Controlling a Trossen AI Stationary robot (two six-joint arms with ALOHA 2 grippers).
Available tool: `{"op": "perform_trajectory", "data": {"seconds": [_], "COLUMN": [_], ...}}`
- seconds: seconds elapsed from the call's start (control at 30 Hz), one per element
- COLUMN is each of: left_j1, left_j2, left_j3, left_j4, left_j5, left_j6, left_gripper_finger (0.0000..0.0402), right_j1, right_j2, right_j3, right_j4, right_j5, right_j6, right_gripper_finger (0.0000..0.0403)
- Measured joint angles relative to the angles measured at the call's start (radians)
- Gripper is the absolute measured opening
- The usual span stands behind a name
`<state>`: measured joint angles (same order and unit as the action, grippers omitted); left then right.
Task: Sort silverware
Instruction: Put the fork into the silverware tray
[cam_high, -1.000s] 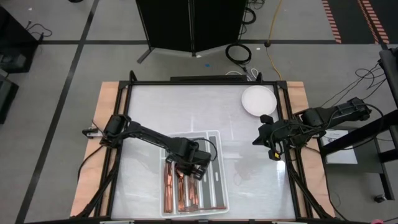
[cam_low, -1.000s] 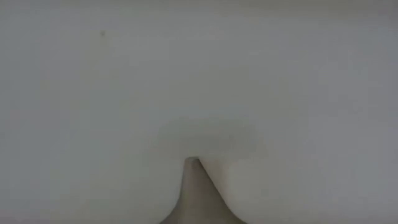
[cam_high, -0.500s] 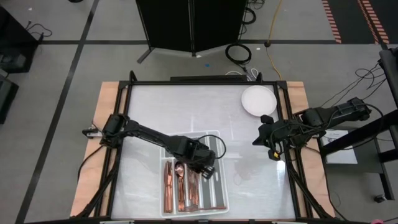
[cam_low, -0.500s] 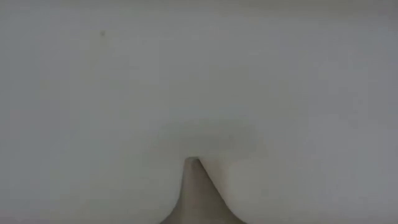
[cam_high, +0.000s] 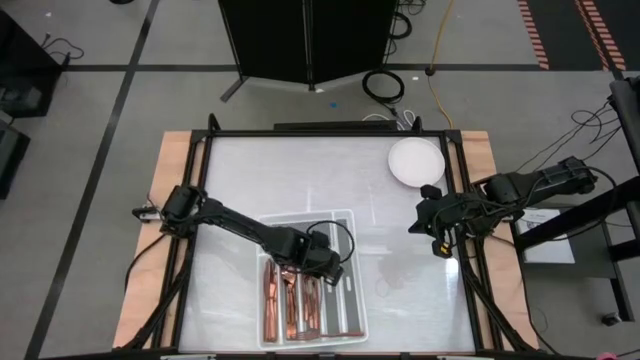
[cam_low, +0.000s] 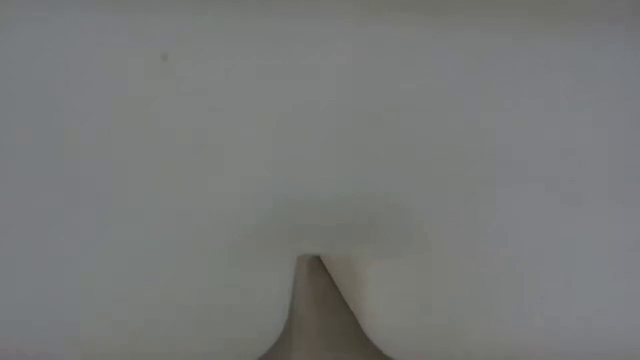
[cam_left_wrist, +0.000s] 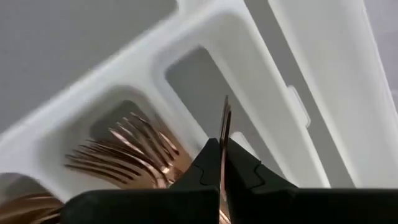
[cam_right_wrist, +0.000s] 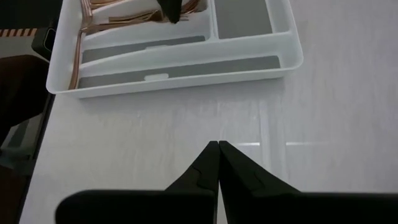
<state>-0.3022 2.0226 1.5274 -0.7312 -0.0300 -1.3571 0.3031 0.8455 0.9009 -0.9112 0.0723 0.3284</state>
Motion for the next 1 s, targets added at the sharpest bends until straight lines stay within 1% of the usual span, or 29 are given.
{"op": "perform_trajectory", "data": {"seconds": [0.07,0.17,0.2,0.3,0.43,0.63,0.73,0.9,1.0], "left_j1": [-0.003,-0.017,-0.024,-0.035,-0.041,-0.043,-0.045,-0.046,-0.045], "left_j2": [-0.015,-0.057,-0.066,-0.08,-0.055,-0.054,-0.054,-0.054,-0.054], "left_j3": [0.0,-0.007,-0.008,-0.003,-0.004,-0.004,-0.004,-0.004,-0.004], "left_j4": [-0.032,-0.143,-0.15,-0.156,-0.111,-0.105,-0.098,-0.097,-0.106], "left_j5": [-0.026,-0.07,-0.082,-0.115,-0.116,-0.123,-0.13,-0.127,-0.094], "left_j6": [-0.006,-0.02,-0.023,-0.048,-0.05,-0.075,-0.078,-0.079,-0.076], "left_gripper_finger": [0.0001,0.0,0.0,0.0,0.0,0.0004,0.0024,0.0071,0.0097], "right_j1": [0.0,0.0,0.0,0.0,0.0,0.0,0.0,0.0,0.0], "right_j2": [0.0,0.0,0.0,0.0,0.0,0.0,0.0,0.0,0.0], "right_j3": [0.0,0.0,0.0,0.0,0.0,0.0,0.0,0.0,0.0], "right_j4": [0.0,0.0,0.0,0.001,0.01,0.016,0.016,0.017,0.017], "right_j5": [0.0,0.0,0.0,0.0,0.0,0.001,0.001,0.001,0.001], "right_j6": [-0.004,-0.004,-0.004,-0.017,-0.025,-0.01,-0.002,-0.002,-0.001], "right_gripper_finger": [0.0,0.0,0.0,0.0,0.0,0.0,0.0,0.0,0.0]}}
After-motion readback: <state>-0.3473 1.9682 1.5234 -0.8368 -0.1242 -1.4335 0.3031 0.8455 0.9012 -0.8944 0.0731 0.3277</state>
